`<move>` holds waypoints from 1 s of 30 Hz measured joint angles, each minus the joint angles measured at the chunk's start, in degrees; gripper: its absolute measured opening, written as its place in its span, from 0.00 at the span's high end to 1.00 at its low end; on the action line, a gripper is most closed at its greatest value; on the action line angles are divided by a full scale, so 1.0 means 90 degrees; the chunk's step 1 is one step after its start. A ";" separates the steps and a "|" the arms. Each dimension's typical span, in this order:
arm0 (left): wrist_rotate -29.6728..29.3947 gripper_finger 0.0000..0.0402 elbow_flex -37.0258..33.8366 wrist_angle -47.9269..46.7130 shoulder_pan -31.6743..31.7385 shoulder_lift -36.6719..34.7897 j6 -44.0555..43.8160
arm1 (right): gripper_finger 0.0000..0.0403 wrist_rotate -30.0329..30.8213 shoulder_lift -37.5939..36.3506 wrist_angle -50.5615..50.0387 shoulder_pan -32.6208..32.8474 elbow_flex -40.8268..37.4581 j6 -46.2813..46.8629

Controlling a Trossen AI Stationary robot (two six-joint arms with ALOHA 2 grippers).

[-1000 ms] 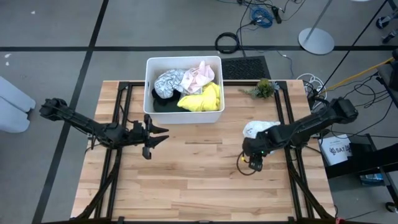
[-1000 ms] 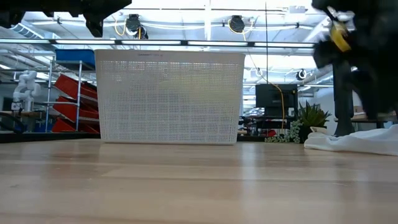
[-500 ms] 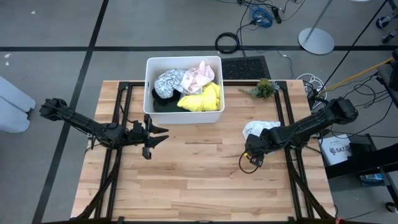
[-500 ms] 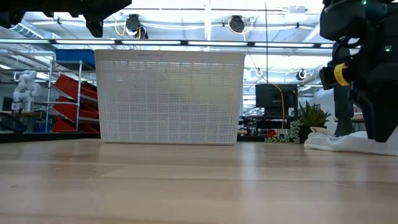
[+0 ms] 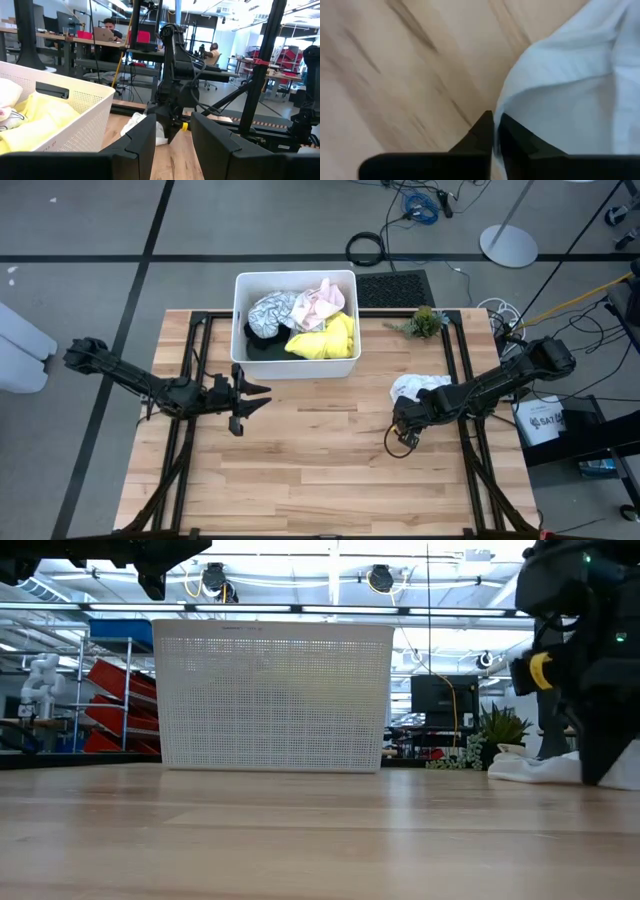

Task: Fold laundry
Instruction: Fold the white underwear

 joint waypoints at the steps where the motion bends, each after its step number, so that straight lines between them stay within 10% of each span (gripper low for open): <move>1: 0.0000 0.67 0.0000 0.0000 0.0000 0.0000 0.0000 | 0.96 0.0007 0.0000 0.0124 0.0000 0.0000 -0.0067; 22: 0.0000 0.67 0.0000 0.0015 0.0002 0.0000 -0.0023 | 1.00 -0.1209 -0.0002 0.1070 -0.0301 0.4196 -0.3213; 30: 0.0000 0.67 -0.0002 0.0015 0.0000 0.0000 -0.0029 | 1.00 -0.1206 0.0321 0.0282 -0.0550 0.3453 -0.2952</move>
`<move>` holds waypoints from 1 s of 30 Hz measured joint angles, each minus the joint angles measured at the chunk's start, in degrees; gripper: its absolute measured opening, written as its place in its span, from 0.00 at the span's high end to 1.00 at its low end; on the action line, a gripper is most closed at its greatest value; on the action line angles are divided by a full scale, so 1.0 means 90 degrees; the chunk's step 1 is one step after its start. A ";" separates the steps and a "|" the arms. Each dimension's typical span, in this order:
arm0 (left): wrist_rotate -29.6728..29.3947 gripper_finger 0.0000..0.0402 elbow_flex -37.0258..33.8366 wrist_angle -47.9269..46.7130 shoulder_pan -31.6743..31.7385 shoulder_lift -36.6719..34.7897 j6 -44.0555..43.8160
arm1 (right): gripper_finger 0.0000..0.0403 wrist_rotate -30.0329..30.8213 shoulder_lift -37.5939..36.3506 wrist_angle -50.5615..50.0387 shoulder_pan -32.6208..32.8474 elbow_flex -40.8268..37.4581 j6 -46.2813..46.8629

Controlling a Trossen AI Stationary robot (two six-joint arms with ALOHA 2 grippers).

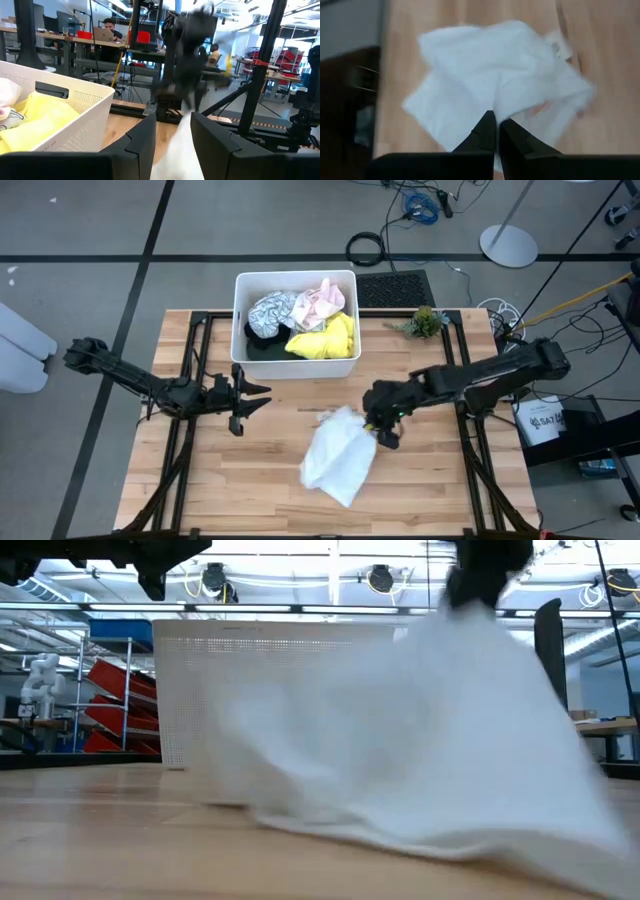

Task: Fold laundry
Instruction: Fold the white underwear

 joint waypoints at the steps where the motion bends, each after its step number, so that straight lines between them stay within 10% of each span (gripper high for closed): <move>1: 0.0000 0.67 0.0000 0.0001 0.0002 0.0000 0.0000 | 1.00 0.0004 0.0117 0.0085 -0.0024 -0.0247 0.0131; 16: 0.0000 0.67 -0.0002 0.0108 0.0001 0.0287 -0.0186 | 0.68 0.0023 0.1021 0.1371 -0.0300 -0.0936 0.0433; 30: 0.1021 0.67 0.0415 0.1448 0.0921 0.2621 -0.0787 | 0.40 0.0428 0.0964 -0.0929 -0.0166 0.0387 0.0430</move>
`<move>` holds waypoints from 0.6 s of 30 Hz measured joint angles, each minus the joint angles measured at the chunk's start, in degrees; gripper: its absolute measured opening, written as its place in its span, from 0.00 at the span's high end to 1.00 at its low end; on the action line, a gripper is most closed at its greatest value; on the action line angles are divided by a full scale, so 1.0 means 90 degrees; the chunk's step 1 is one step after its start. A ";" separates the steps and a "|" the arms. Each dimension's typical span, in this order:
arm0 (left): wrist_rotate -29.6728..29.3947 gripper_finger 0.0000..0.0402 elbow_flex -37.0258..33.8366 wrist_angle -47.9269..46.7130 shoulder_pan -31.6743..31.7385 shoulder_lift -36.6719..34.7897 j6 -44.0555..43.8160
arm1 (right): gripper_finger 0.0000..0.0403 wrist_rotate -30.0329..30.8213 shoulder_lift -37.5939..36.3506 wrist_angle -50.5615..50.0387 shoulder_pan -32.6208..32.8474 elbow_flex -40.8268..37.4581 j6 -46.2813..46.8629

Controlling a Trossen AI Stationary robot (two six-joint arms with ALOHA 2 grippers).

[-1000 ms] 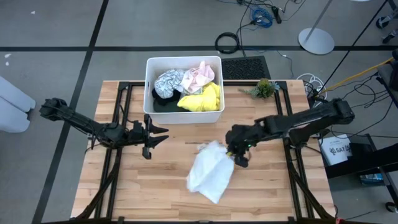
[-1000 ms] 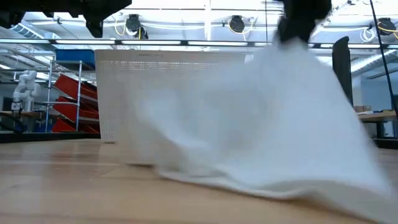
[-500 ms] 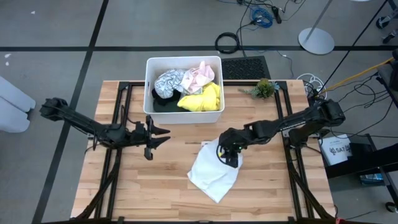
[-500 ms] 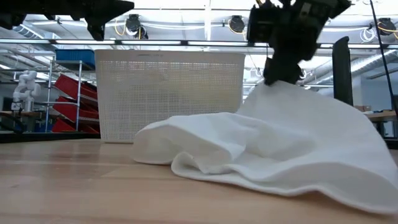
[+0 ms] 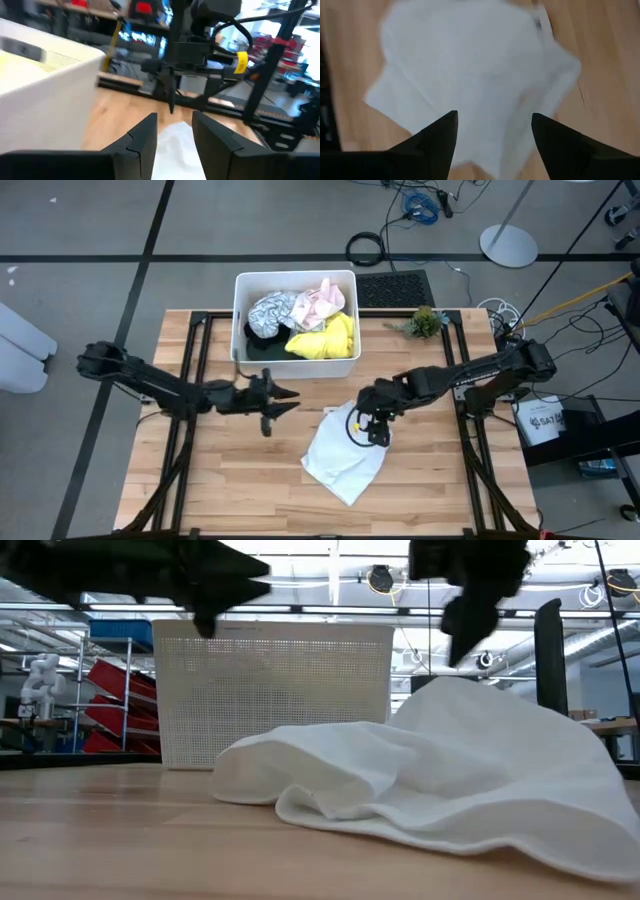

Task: Fold laundry
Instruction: Fold the white underwear

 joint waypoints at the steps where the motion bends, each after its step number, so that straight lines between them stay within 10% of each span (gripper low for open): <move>1: 0.0232 0.67 0.0126 -0.0010 0.0101 0.0201 -0.0084 | 0.40 0.0026 0.0001 -0.0206 0.0049 -0.0002 0.0130; 18: 0.1360 0.67 0.2858 -0.2696 0.0752 0.3362 -0.0535 | 0.40 0.1224 -0.1617 -0.0077 0.1153 -0.2667 0.2752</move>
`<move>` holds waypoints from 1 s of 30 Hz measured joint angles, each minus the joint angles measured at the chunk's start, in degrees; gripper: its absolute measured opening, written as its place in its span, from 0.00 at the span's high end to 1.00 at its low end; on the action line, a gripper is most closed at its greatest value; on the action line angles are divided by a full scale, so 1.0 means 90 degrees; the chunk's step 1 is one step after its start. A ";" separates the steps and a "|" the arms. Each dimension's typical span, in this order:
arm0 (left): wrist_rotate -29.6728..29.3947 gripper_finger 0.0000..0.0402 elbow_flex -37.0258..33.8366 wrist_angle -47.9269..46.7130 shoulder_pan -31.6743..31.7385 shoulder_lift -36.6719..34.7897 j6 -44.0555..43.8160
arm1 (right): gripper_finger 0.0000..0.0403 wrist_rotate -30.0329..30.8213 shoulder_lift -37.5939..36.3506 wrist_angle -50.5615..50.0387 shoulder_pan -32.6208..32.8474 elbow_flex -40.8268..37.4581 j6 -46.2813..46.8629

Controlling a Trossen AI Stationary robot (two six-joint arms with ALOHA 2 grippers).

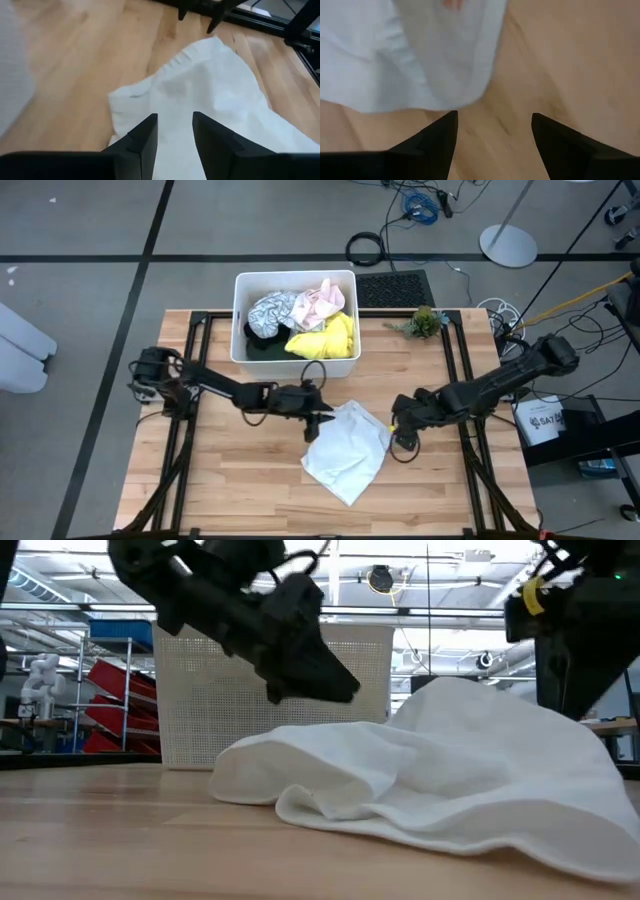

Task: Fold laundry
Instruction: Fold the white underwear

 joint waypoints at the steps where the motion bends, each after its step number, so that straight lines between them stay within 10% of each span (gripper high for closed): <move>1: 0.0085 0.67 0.0086 -0.0013 0.0031 0.0123 -0.0078 | 0.40 -0.0006 -0.0166 0.0259 0.0038 -0.0244 0.0154; 7: 0.0212 0.67 0.0308 -0.0166 0.0180 0.0706 -0.0350 | 0.40 -0.0164 -0.0666 0.2273 0.0286 -0.1360 0.0447; 23: 0.0294 0.68 0.1038 -0.0043 0.0209 0.2085 -0.0259 | 0.41 0.0251 0.0513 0.3524 0.0317 -0.1491 -0.0081; 30: 0.0291 0.92 0.1035 -0.0127 0.0216 0.2063 0.0011 | 0.69 0.0230 0.1127 0.4055 0.0311 -0.1489 -0.0084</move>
